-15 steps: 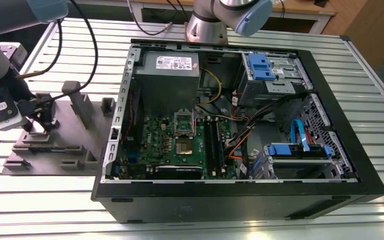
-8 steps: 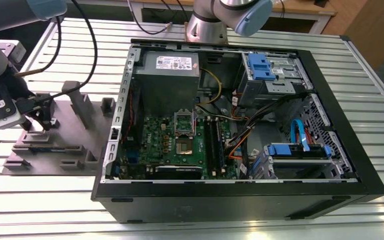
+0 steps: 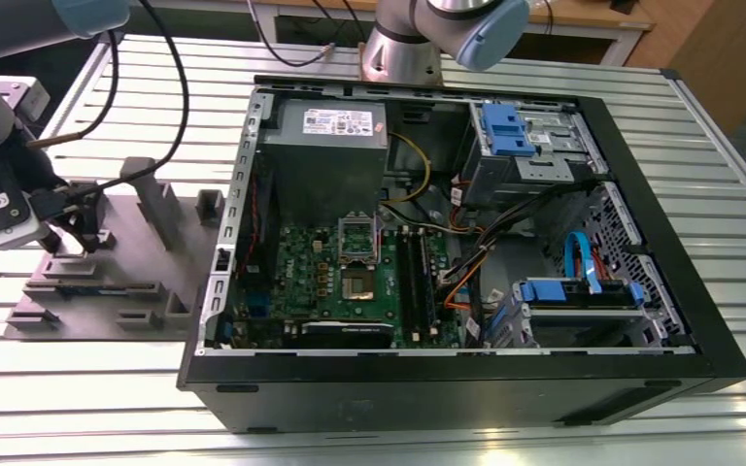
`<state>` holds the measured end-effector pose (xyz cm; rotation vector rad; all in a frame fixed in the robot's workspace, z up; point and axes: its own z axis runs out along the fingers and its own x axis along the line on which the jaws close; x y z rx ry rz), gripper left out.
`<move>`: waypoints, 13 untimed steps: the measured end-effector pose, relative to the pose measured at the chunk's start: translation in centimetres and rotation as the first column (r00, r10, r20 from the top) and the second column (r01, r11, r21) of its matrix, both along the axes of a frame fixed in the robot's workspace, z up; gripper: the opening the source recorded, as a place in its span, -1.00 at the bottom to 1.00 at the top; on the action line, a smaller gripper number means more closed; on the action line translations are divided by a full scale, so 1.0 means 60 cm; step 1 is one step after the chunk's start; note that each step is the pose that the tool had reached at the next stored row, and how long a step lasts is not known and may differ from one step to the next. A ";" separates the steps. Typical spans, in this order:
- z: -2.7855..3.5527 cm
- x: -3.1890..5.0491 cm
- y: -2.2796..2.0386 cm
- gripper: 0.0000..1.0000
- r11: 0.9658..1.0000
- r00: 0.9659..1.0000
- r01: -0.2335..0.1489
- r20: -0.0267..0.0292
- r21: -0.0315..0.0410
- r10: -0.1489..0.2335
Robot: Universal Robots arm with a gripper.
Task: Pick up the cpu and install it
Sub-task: 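Pick up the cpu and move it towards the insertion slot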
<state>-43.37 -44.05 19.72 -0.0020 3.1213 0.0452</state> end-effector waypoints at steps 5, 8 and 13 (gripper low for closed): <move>0.000 0.000 0.0000 -0.06 1.000 1.000 0.000 0.000 0.000 0.000; 0.001 0.000 0.0000 -0.06 1.000 1.000 0.000 0.000 0.000 0.000; 0.009 0.000 0.0000 -0.06 1.000 1.000 0.000 0.000 0.000 0.000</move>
